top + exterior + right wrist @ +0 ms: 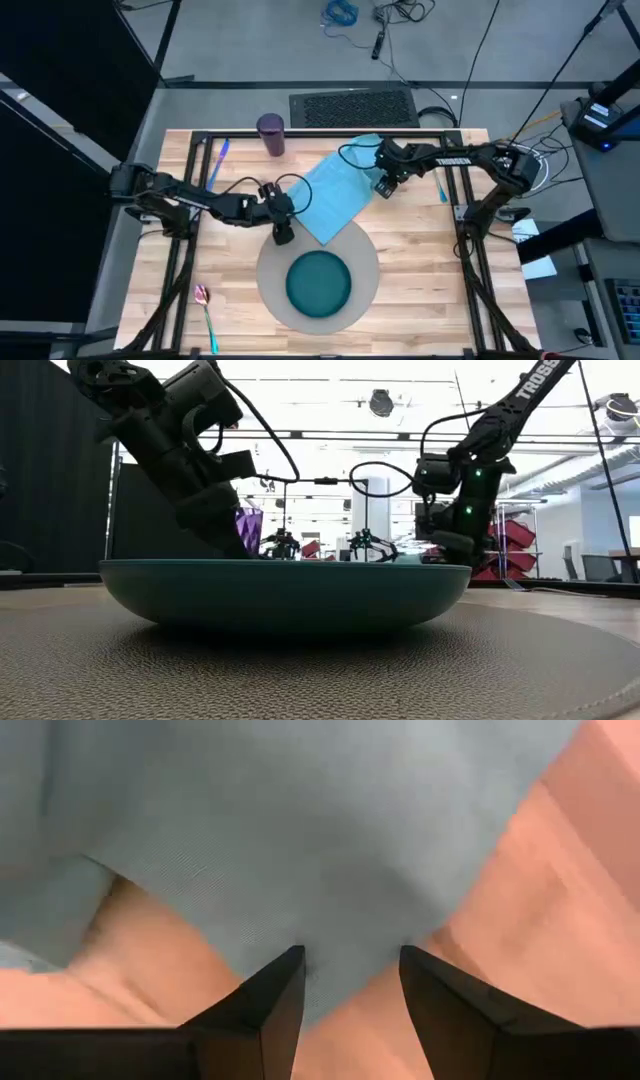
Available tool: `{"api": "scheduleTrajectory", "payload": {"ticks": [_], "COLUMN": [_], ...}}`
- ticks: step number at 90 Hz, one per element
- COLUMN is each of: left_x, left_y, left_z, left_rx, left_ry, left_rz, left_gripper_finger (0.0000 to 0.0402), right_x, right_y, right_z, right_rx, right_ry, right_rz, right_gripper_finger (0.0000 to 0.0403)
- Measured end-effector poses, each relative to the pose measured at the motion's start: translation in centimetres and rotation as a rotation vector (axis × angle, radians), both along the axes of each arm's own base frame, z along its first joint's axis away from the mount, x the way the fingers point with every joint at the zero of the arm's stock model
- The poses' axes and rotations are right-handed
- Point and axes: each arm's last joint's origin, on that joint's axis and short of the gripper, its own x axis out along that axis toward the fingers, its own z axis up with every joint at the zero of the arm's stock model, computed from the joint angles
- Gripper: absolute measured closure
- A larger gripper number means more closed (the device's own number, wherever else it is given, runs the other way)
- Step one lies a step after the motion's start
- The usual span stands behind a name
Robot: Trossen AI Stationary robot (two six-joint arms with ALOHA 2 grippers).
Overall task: Set table place
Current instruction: Fold the blue table napkin
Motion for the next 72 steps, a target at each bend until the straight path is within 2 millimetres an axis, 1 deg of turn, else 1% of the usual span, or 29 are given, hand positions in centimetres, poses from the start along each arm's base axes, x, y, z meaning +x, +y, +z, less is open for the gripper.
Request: {"api": "scheduleTrajectory", "payload": {"ticks": [26, 41, 48, 56, 66, 72], "left_x": [0.0, 0.0, 0.0, 0.0, 0.0, 0.0], "left_y": [0.0, 0.0, 0.0, 0.0, 0.0, 0.0], "left_z": [0.0, 0.0, 0.0, 0.0, 0.0, 0.0], "left_rx": [-0.011, -0.011, -0.011, -0.011, -0.011, -0.012], "left_ry": [-0.006, -0.006, -0.006, -0.006, -0.007, -0.007], "left_rz": [0.014, 0.014, 0.014, 0.014, 0.015, 0.016], "left_gripper_finger": [0.0258, 0.0258, 0.0258, 0.0258, 0.0258, 0.0258], "right_x": [-1.5, -1.5, -0.9, 0.1, 1.5, 2.1], "right_y": [-0.2, -0.4, -0.3, 0.0, 0.6, 0.9], "right_z": [0.1, 0.5, 0.9, 1.8, 2.7, 2.9], "right_rx": [-0.251, -0.361, -0.383, -0.36, -0.245, -0.126], "right_ry": [0.31, 0.377, 0.365, 0.307, 0.166, 0.07], "right_rz": [-0.072, -0.096, -0.091, -0.073, -0.028, 0.006], "right_gripper_finger": [0.0245, 0.0245, 0.0245, 0.0245, 0.0245, 0.0245]}}
